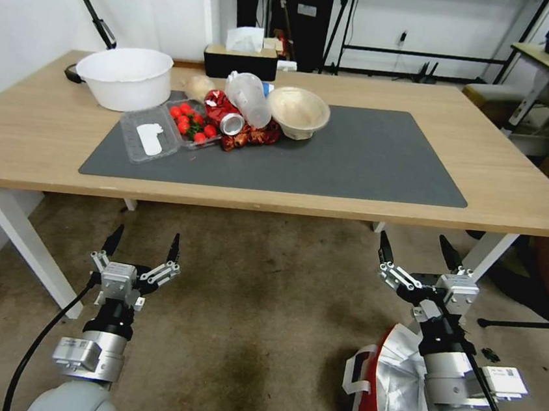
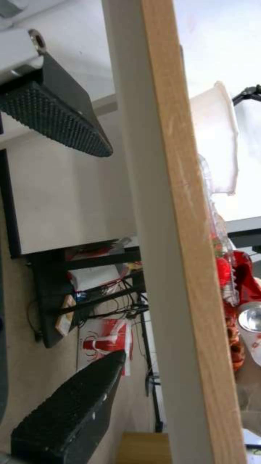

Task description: Pick up the food delivery bag from the floor and place it on the table.

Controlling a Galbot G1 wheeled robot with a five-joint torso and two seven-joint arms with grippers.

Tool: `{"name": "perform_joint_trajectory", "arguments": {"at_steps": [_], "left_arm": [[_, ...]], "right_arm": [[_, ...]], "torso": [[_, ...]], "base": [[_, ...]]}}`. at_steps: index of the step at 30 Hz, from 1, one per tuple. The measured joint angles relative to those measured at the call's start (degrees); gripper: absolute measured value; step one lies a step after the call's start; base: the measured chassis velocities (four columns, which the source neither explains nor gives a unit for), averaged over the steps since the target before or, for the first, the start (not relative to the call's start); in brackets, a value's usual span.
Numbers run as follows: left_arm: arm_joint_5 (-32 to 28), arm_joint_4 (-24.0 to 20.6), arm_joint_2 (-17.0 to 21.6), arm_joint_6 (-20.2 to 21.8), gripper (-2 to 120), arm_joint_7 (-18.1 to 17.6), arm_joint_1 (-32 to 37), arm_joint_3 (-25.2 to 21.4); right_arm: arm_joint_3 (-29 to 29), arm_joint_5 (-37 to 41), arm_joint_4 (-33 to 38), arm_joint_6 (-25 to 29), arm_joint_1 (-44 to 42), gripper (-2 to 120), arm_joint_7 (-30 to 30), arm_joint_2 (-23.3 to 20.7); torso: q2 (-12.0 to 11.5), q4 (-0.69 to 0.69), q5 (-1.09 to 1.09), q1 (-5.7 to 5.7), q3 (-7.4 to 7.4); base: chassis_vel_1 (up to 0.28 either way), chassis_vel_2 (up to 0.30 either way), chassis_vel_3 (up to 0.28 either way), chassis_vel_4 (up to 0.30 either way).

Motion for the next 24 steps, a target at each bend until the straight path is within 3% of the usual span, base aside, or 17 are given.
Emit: {"name": "perform_joint_trajectory", "arguments": {"at_steps": [24], "left_arm": [[1.0,-0.5,-0.4,-0.6,99,0.2,0.3,0.4]], "right_arm": [[0.1,-0.1,-0.6,0.0,-0.2,100,-0.2,0.3]], "torso": [[-5.8,0.00,-0.01,-2.13,-3.68]], "base": [[0.000,0.000,0.000,0.000]]}}
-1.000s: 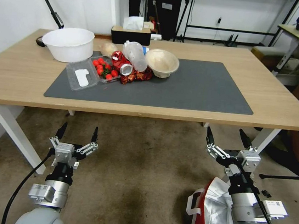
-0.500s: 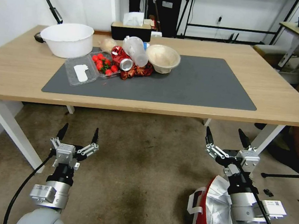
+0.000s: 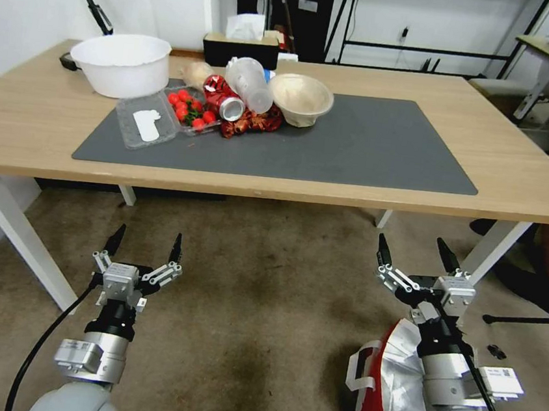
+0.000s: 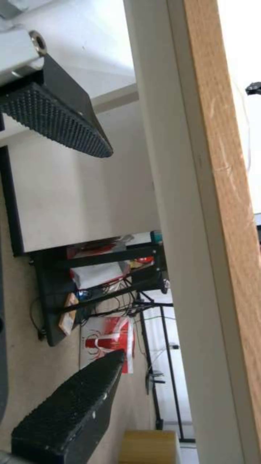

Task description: Pick up the food delivery bag from the floor and place it on the table.

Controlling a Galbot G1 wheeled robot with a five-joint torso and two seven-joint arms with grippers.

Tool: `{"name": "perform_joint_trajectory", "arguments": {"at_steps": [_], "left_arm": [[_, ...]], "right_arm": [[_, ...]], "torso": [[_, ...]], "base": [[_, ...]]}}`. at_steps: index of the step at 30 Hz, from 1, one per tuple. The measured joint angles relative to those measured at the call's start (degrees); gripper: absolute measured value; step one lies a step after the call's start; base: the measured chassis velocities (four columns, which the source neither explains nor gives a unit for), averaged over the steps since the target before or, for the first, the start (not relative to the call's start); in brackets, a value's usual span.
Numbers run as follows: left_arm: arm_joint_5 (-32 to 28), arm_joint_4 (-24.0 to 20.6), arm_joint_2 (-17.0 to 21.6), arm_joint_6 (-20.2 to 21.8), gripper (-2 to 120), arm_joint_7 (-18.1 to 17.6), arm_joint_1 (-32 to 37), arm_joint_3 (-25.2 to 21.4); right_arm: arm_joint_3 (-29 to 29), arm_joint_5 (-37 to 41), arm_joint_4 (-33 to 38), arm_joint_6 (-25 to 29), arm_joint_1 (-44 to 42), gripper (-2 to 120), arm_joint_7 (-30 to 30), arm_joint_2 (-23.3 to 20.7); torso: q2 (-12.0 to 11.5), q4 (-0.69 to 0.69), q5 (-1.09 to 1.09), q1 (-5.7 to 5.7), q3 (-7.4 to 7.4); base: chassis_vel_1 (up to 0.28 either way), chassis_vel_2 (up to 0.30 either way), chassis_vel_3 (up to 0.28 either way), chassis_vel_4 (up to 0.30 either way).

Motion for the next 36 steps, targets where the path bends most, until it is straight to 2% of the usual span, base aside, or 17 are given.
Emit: {"name": "perform_joint_trajectory", "arguments": {"at_steps": [36], "left_arm": [[0.2,0.1,-0.1,-0.2,99,0.2,0.0,0.1]], "right_arm": [[0.0,0.0,-1.2,0.5,0.1,100,-0.1,0.7]], "torso": [[-8.2,0.00,0.00,-2.72,-5.50]], "base": [[0.000,0.000,0.000,0.000]]}}
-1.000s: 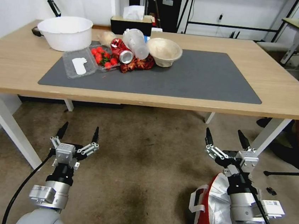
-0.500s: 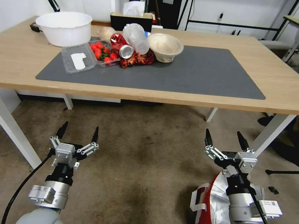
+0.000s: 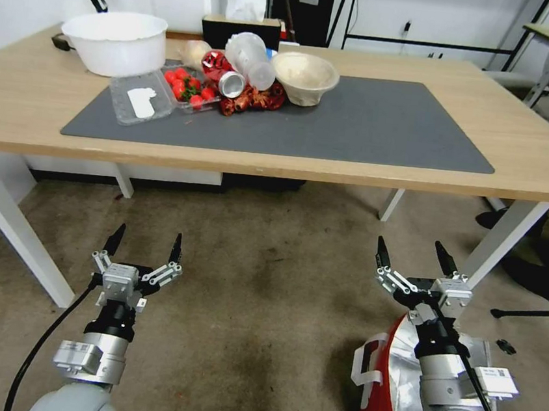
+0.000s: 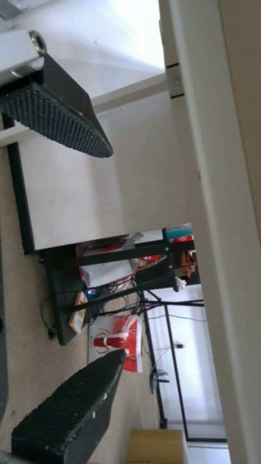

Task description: Pick up the food delivery bag from the floor and place it on the table.

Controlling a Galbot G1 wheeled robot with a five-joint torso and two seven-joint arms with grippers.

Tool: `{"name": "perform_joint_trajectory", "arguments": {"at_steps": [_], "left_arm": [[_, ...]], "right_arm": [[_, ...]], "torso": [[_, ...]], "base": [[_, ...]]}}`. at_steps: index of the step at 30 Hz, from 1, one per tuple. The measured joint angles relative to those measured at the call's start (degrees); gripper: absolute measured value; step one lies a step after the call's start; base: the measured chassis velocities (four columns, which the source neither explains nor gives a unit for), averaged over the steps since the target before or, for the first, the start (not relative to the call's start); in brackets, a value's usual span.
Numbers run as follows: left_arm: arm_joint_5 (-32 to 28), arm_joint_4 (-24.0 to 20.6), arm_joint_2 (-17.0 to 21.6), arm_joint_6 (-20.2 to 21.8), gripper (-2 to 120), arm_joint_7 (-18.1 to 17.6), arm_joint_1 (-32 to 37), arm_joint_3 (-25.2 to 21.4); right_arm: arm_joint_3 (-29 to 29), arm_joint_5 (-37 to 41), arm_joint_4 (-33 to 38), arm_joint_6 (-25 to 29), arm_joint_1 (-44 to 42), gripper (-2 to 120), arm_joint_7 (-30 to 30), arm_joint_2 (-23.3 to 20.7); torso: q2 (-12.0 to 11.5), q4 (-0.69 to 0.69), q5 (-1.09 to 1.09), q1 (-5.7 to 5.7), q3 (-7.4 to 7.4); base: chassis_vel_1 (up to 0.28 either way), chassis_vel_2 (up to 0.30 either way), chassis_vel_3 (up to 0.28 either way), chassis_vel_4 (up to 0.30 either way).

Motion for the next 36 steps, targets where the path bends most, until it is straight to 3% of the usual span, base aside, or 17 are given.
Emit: {"name": "perform_joint_trajectory", "arguments": {"at_steps": [36], "left_arm": [[0.3,0.5,-0.1,-0.3,99,0.3,-0.1,0.5]], "right_arm": [[0.2,0.1,-0.5,0.3,-0.1,100,0.2,0.5]], "torso": [[-8.1,0.00,0.00,-1.93,-6.13]], "base": [[0.000,0.000,0.000,0.000]]}}
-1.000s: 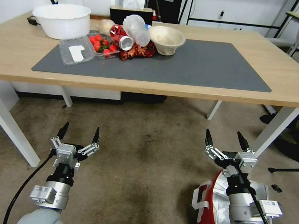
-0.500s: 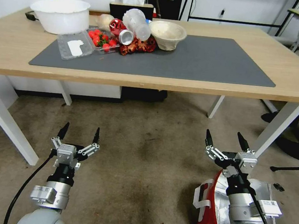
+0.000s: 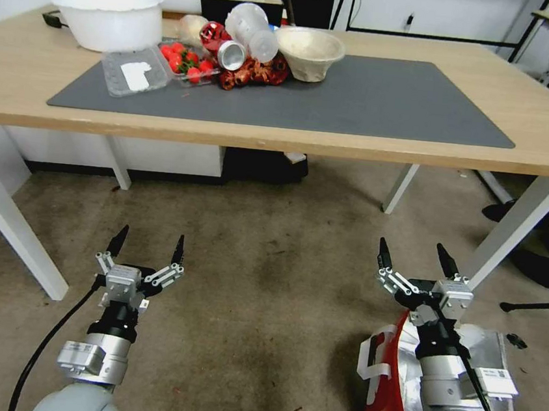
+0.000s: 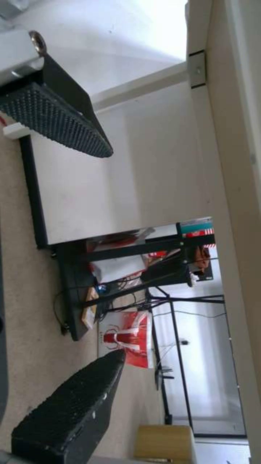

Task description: Pick up the food delivery bag from the floor and place it on the table.

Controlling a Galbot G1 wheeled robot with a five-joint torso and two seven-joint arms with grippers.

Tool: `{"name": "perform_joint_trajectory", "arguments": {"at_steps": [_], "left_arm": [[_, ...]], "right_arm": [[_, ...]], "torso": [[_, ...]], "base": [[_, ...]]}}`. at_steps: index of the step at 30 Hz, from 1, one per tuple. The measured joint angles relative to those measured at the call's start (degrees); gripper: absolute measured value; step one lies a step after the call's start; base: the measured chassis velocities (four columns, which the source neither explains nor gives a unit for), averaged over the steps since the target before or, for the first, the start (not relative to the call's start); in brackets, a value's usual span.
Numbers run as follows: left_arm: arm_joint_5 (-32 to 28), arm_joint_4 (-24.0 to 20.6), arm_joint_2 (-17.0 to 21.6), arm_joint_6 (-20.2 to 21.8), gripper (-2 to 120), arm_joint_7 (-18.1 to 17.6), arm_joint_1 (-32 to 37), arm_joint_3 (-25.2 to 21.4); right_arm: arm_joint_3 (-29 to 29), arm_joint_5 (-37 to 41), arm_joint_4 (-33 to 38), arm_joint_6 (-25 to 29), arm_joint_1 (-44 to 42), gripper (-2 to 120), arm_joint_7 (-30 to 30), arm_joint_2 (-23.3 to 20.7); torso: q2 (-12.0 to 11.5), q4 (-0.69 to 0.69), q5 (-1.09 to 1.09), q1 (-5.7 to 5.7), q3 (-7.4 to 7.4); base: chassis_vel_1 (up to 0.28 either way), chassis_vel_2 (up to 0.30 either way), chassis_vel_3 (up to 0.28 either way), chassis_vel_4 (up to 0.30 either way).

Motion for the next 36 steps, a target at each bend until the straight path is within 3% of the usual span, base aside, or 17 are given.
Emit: {"name": "perform_joint_trajectory", "arguments": {"at_steps": [29,36], "left_arm": [[0.2,1.1,-0.3,-0.4,99,0.1,-0.4,0.1],[0.4,1.1,-0.2,-0.7,99,0.3,-0.4,-0.1]], "right_arm": [[0.3,0.6,-0.5,0.0,0.3,100,0.1,0.0],[0.4,0.6,-0.5,0.0,0.4,100,0.1,-0.1]], "torso": [[-6.7,0.00,0.00,-0.70,-5.96],[-7.8,0.00,0.00,-0.89,-6.35]], "base": [[0.000,0.000,0.000,0.000],[0.000,0.000,0.000,0.000]]}}
